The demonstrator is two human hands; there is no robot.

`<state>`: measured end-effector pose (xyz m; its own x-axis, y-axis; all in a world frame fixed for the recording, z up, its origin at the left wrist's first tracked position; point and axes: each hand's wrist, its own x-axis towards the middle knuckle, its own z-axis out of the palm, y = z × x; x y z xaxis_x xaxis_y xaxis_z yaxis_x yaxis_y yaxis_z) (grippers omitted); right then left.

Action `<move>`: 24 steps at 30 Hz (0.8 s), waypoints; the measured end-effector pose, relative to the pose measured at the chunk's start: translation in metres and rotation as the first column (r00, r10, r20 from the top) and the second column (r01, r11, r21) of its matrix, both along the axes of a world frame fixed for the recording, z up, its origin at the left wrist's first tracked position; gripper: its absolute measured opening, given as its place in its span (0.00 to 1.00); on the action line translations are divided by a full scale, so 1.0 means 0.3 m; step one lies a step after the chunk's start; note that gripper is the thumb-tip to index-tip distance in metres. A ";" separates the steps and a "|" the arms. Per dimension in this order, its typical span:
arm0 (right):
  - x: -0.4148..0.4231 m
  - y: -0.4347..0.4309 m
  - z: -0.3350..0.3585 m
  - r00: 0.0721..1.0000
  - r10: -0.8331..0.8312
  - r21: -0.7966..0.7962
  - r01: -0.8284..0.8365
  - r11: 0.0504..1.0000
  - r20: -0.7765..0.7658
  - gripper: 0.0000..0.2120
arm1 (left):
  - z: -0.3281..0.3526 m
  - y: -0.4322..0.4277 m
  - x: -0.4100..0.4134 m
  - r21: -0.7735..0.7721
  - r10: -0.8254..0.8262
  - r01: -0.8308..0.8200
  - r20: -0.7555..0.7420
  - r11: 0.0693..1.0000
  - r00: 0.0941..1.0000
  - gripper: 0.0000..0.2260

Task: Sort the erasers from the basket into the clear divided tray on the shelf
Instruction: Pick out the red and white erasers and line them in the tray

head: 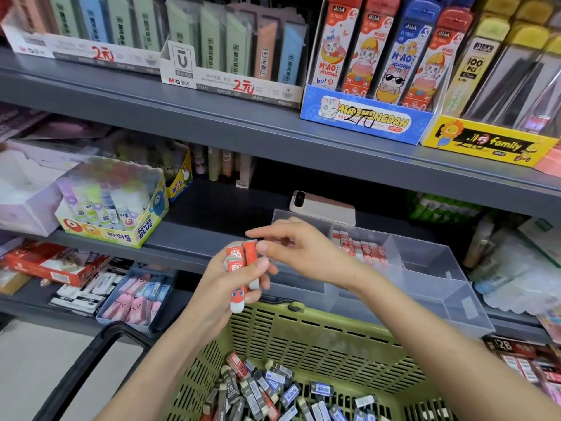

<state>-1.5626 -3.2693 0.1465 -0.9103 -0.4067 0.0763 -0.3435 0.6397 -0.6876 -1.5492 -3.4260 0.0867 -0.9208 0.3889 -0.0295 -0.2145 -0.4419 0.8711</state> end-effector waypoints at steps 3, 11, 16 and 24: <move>0.002 -0.018 0.013 0.998 0.047 -0.113 -0.043 0.993 0.037 0.08 | -0.002 0.000 -0.001 -0.005 0.000 0.000 -0.002 1.000 1.000 0.17; -0.070 0.061 0.002 0.886 -0.313 -0.502 0.453 0.736 0.341 0.03 | -0.007 -0.010 -0.018 0.083 0.124 -0.135 0.127 0.987 0.984 0.17; -0.117 0.117 -0.020 0.736 -0.373 -0.535 0.671 0.513 0.565 0.05 | -0.002 -0.011 -0.013 0.059 0.136 -0.146 0.143 0.988 0.980 0.12; -0.127 0.134 -0.036 0.822 -0.385 -0.103 0.464 0.880 0.419 0.10 | 0.003 -0.006 -0.012 0.041 0.140 -0.147 0.141 0.988 0.980 0.09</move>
<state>-1.6009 -3.2293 0.1356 -0.9625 0.0141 -0.2708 0.2409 0.5027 -0.8302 -1.5529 -3.4279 0.0876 -0.9557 0.2573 -0.1427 -0.2614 -0.5198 0.8133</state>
